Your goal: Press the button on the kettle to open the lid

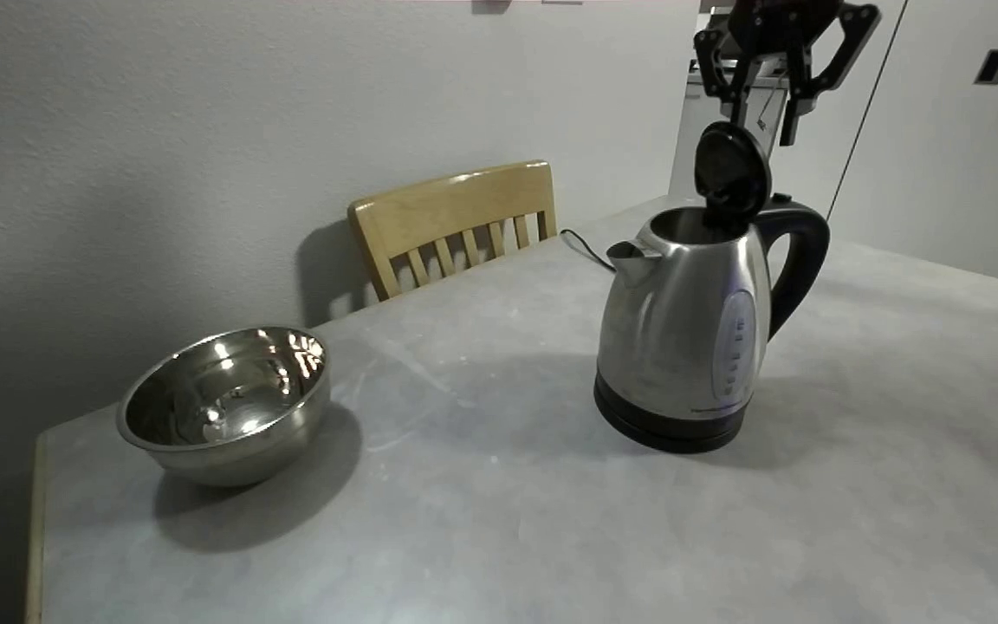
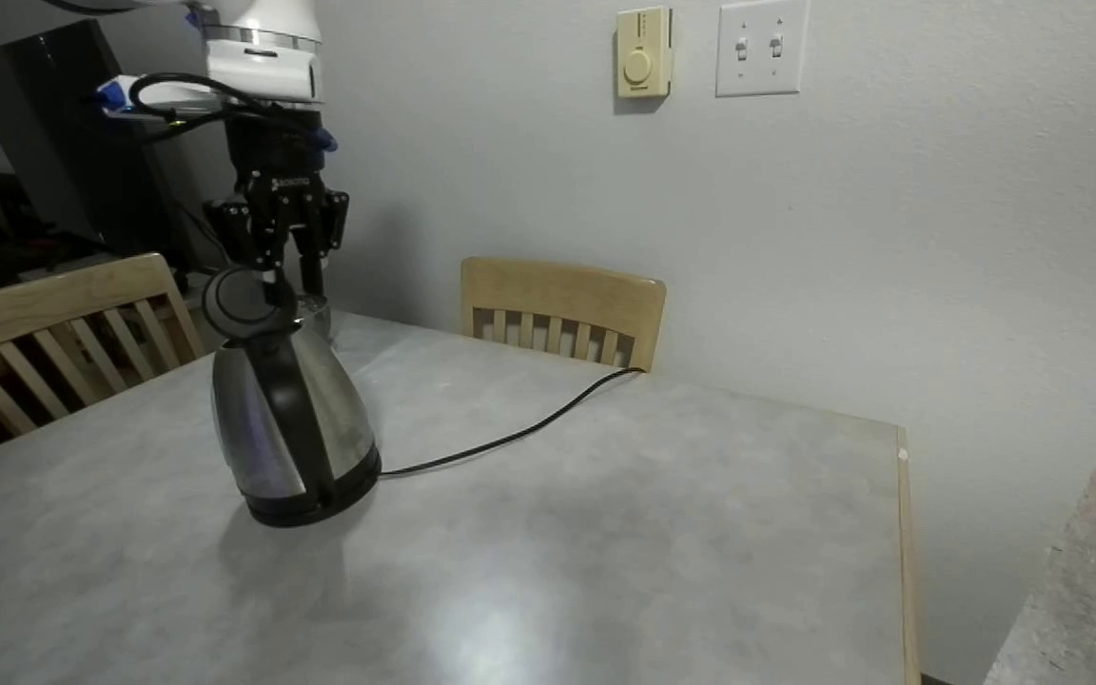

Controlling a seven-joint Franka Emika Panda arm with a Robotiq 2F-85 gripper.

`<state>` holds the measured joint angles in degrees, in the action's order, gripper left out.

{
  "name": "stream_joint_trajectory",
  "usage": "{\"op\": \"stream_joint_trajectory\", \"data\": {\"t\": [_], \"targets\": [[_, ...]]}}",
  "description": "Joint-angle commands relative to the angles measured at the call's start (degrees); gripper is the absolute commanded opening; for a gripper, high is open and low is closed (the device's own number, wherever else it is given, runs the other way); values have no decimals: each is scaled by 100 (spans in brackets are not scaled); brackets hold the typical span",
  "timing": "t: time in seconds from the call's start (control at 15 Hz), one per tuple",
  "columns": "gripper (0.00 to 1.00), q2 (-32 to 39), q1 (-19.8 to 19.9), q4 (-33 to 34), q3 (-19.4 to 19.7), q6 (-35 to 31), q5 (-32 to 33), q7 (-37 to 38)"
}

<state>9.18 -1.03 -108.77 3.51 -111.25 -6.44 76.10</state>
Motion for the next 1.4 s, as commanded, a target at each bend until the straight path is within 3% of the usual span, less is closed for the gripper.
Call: {"op": "stream_joint_trajectory", "data": {"t": [0.0, 0.2, 0.27, 0.87, 0.93, 1.33], "targets": [[75, -41, 146, -92, -41, -247, -411, -712], [97, -31, 212, 35, -41, -141, -790, -1374], [99, -22, 231, 110, -40, -57, -898, -1593], [100, 216, 329, 1021, -40, 900, -1699, -2627], [100, 39, 212, 707, -17, 534, -1413, -2323], [100, 83, 233, 853, -15, 738, -1548, -2438]]}}
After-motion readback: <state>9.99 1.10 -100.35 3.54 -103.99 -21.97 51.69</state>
